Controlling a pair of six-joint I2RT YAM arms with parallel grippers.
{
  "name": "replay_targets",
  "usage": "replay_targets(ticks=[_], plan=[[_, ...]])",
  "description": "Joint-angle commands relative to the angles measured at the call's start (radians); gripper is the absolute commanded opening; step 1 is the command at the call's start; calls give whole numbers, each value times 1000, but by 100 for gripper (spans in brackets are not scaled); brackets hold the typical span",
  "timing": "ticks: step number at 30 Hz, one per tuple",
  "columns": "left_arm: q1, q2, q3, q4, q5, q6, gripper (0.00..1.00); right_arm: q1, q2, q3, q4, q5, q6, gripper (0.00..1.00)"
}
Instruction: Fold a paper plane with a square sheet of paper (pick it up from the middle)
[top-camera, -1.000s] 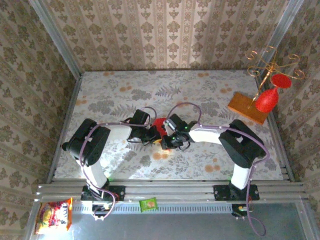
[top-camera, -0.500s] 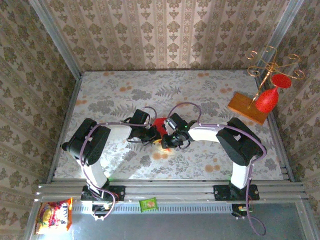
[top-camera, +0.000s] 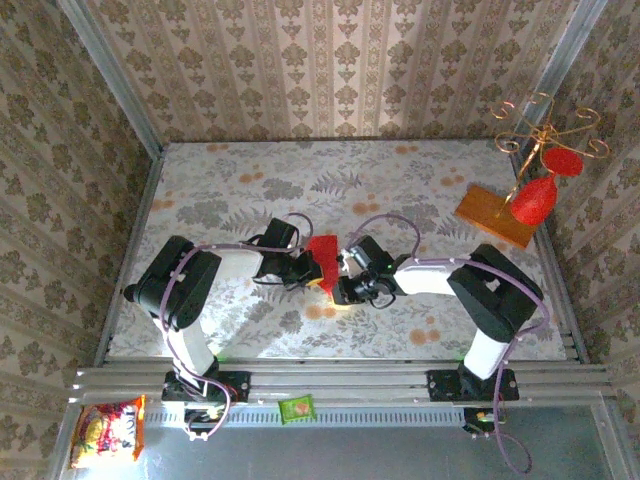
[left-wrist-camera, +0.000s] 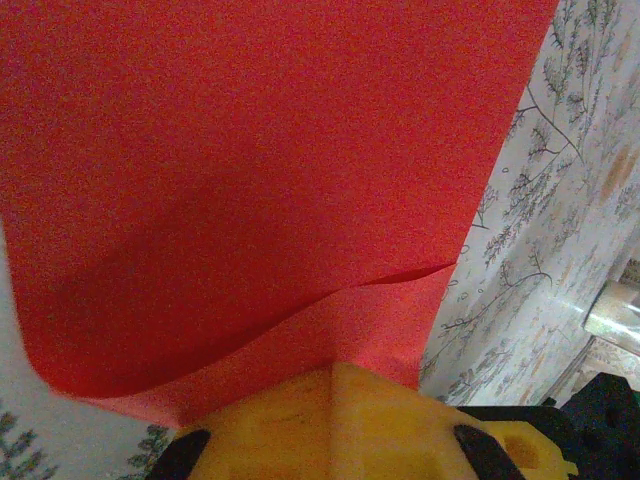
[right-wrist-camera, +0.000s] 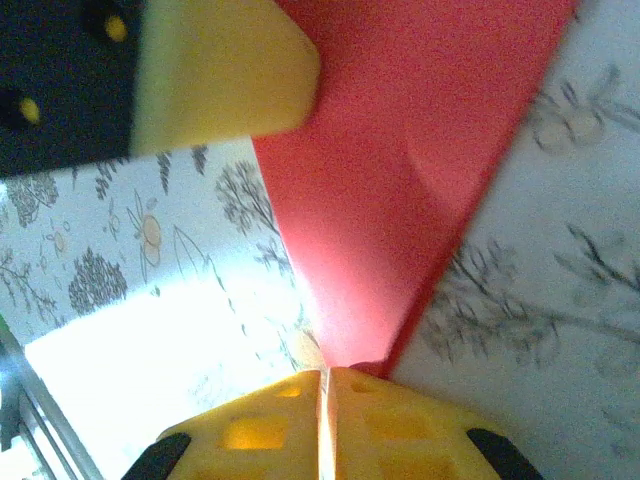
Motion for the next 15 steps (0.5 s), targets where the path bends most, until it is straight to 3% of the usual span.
replay_targets(ticks=[1,7,15], plan=[[10,79,-32,-133,-148,25,5,-2,-59,-42,-82,-4,28,14],[7,74,-17,-121,-135,24,5,0,-124,-6,-50,55,84,15],[6,83,-4,-65,-81,56,5,3,-12,104,-45,89,110,13]])
